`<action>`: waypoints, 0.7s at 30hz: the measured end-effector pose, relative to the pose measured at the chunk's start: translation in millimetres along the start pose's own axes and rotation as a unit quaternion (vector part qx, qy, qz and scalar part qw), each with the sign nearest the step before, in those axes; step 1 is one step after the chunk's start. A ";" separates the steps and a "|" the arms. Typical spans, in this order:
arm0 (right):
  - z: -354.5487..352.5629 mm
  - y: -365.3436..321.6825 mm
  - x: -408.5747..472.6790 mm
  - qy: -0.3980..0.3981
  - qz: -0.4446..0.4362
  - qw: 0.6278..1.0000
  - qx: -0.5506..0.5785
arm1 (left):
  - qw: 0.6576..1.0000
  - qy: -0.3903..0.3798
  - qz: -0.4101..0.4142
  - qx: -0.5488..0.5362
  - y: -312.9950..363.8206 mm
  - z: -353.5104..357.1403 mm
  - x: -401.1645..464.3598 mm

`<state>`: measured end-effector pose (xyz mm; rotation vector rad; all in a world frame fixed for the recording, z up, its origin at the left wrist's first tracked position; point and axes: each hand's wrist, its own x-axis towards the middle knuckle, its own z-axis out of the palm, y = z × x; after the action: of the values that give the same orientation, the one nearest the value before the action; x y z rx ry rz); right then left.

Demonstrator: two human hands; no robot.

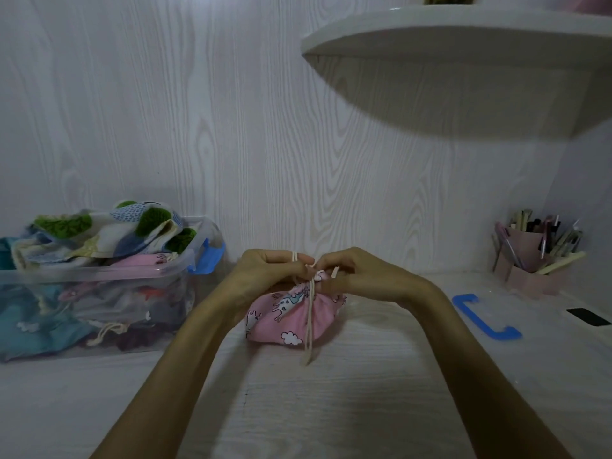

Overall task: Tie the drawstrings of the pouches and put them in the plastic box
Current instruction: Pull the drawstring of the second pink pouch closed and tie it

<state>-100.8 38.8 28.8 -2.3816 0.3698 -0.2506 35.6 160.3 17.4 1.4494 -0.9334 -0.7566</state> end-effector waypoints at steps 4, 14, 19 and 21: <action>-2.1 0.2 -0.9 -0.024 -0.002 0.999 0.032 | 0.986 0.085 0.068 0.128 -0.6 -1.7 0.5; -0.5 1.1 0.8 0.043 0.074 0.992 0.094 | 0.931 0.211 0.231 0.187 -13.5 7.4 -0.3; 3.2 0.7 0.4 0.051 0.017 0.986 0.156 | 0.908 0.214 0.292 0.212 -13.4 7.1 -0.3; 3.3 2.6 1.0 0.061 0.021 0.980 0.189 | 0.912 0.187 0.303 0.204 -13.3 5.9 -0.3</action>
<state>-99.5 38.7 24.7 -1.9875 0.3902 -0.4110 31.8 157.6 3.6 1.4638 -1.1897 0.1875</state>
